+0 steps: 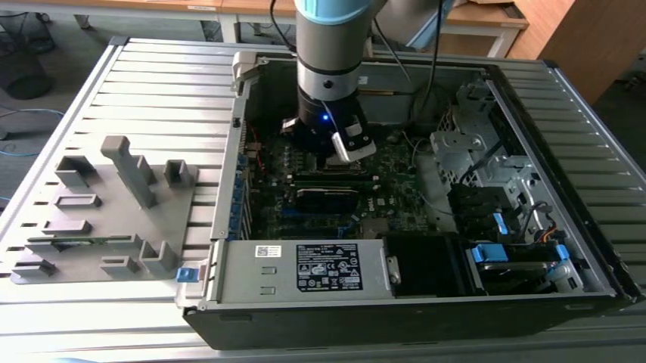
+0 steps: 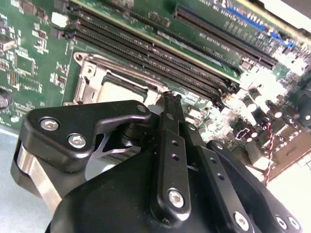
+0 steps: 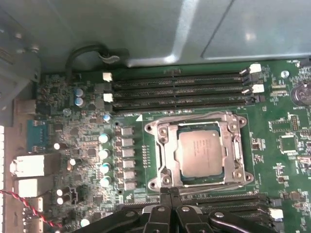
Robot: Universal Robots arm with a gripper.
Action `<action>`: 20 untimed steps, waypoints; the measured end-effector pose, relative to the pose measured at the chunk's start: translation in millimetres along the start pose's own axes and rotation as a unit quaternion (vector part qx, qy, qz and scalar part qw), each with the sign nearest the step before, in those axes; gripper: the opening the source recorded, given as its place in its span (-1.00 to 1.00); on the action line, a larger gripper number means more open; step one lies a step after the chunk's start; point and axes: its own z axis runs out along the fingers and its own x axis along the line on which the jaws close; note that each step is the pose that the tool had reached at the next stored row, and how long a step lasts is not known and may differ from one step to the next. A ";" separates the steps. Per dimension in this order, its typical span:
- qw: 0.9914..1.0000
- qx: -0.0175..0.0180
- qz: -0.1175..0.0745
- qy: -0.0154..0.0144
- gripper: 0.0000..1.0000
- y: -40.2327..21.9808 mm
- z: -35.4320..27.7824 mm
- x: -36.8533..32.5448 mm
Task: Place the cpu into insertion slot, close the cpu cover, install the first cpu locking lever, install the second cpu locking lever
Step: 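Install the second cpu locking lever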
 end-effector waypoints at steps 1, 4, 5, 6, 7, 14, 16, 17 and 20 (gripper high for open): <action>1.000 0.004 0.000 0.001 -0.79 0.7 0.1 -1.3; 1.000 0.010 0.000 0.003 -0.79 3.4 0.7 -6.7; 1.000 0.011 0.000 0.003 -0.79 4.4 0.9 -8.9; 1.000 0.012 0.000 0.003 -0.79 5.4 1.2 -11.3; 1.000 0.012 0.000 0.004 -0.79 6.3 1.4 -13.7; 1.000 0.013 0.000 0.004 -0.79 16.6 3.6 -26.4; 1.000 0.014 0.000 0.004 -0.79 22.0 5.0 -27.8; 1.000 0.014 -0.001 0.004 -0.79 22.8 5.4 -27.8; 1.000 0.014 -0.005 0.005 -0.79 24.6 6.4 -27.6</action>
